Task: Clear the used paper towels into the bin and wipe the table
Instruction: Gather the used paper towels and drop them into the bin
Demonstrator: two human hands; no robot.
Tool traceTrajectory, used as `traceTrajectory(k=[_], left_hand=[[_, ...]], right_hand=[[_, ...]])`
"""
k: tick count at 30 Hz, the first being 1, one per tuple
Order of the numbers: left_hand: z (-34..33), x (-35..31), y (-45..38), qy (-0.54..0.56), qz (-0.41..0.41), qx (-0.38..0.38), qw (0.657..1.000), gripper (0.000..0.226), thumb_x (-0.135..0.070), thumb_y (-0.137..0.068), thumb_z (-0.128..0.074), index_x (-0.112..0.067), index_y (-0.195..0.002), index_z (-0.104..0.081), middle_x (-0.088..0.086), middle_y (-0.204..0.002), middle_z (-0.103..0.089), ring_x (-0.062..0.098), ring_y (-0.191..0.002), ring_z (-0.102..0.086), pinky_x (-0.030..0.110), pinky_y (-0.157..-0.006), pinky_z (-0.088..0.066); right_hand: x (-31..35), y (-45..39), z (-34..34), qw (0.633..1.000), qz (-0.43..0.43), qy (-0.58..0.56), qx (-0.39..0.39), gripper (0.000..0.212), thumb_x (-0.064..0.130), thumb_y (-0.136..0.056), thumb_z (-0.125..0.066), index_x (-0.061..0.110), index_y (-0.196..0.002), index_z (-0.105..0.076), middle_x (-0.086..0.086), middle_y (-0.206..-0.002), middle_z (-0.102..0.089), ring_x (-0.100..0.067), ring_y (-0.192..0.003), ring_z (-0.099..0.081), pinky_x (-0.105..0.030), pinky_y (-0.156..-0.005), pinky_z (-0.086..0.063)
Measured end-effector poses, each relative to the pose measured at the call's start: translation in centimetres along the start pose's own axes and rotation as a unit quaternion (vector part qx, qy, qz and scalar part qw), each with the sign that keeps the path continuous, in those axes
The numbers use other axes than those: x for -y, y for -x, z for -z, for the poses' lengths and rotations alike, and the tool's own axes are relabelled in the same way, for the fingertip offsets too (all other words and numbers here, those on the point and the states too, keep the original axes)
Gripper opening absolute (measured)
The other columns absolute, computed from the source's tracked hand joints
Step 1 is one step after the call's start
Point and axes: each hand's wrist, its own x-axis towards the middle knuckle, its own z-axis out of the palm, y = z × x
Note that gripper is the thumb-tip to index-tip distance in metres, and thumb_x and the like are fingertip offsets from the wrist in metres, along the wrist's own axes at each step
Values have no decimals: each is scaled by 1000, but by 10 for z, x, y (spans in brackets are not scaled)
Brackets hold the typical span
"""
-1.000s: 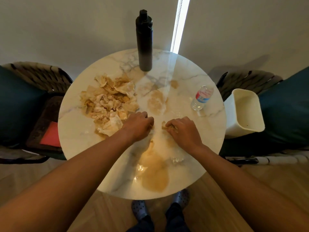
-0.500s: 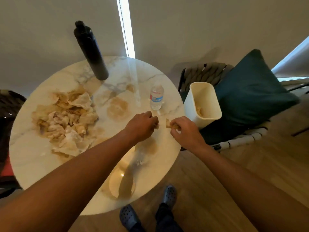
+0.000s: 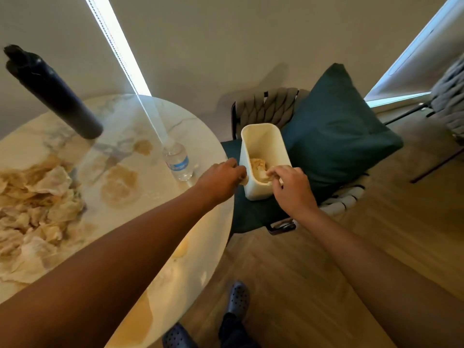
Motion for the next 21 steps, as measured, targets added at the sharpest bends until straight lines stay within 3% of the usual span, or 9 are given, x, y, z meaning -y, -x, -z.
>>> traceTrajectory(k=[11,15,21], left_hand=[[-23,-6,-115,3,30,21,999,37,-22,-96,-65,-24,-132,-57,7,-134,-56,29,-108,-65,43,-92,-57],[-33,-11,-138,27,44,26,998,47,-20,-95,-66,-25,-139,-51,6,-142,-50,31,-117,-60,44,-97,-55],[-42,-13,-138,27,48,32,998,46,-27,-100,-58,-26,-144,-46,4,-148,-46,31,-127,-54,45,-103,-48]], right_hand=[[-63,-58,-10,999,-13,-7,51,23,10,-98,-57,21,-115,-69,4,-119,-65,-14,-110,-56,-33,-98,-51],[-72,-71,-16,996,-15,-34,83,31,10,-98,-57,20,-127,-64,4,-133,-60,-14,-124,-54,-35,-108,-47],[-74,-76,-20,994,-18,20,109,42,35,-99,-56,24,-139,-55,4,-145,-52,-18,-132,-49,-41,-109,-44]])
